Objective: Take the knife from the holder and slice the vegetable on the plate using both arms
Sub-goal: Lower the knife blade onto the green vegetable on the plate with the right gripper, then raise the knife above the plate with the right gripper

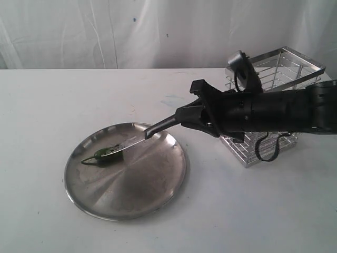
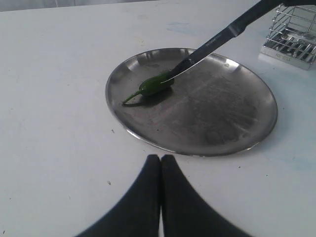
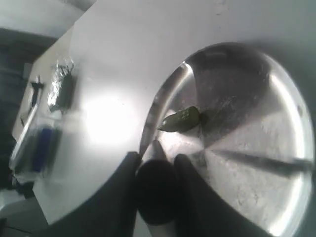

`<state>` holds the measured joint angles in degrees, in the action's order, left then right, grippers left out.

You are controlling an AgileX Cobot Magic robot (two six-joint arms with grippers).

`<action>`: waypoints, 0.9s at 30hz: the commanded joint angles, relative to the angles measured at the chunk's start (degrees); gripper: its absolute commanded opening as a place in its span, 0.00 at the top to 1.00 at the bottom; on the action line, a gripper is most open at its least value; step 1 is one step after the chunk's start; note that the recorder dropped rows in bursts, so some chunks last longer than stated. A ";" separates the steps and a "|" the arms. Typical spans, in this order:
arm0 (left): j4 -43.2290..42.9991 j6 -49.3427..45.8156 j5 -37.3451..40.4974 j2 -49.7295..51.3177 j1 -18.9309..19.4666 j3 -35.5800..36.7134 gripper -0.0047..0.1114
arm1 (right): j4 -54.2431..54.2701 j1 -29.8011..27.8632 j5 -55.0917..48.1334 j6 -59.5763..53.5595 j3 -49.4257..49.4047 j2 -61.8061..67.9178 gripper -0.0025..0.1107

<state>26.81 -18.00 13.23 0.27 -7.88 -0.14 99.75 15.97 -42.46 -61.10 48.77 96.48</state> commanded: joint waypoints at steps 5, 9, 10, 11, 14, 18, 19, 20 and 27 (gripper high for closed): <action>0.77 -0.04 0.15 -0.27 -0.37 0.14 0.96 | 0.20 0.10 -7.56 -4.00 0.48 9.10 0.98; 0.77 -0.04 0.15 -0.27 -0.37 0.14 0.96 | 0.20 -0.01 -7.82 -9.57 0.72 9.13 0.98; 0.77 -0.04 0.15 -0.27 -0.37 0.14 0.96 | 0.20 -0.01 -6.53 -9.63 1.02 9.01 0.98; 0.77 -0.04 0.15 -0.27 -0.37 0.14 0.96 | 0.20 -0.27 -3.33 -9.63 1.85 8.91 0.98; 0.77 -0.04 0.15 -0.27 -0.37 0.14 0.96 | 0.20 -1.77 -2.90 -10.57 3.77 8.91 0.98; 0.77 -0.04 0.15 -0.27 -0.37 0.14 0.96 | 0.20 -3.72 -6.09 -15.90 9.46 8.91 0.98; 0.77 -0.04 0.15 -0.27 -0.37 0.14 0.96 | 0.20 -4.18 -6.09 -16.25 10.60 8.91 0.98; 0.77 -0.04 0.15 -0.27 -0.37 0.14 0.96 | 0.20 -4.64 -5.66 -16.25 11.62 8.91 0.98; 0.77 -0.04 0.15 -0.27 -0.37 0.14 0.96 | 0.20 -6.86 -12.35 -19.85 17.20 8.91 0.98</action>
<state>26.81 -18.00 13.23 0.27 -7.88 -0.14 99.47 9.94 -48.56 -77.79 63.69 105.60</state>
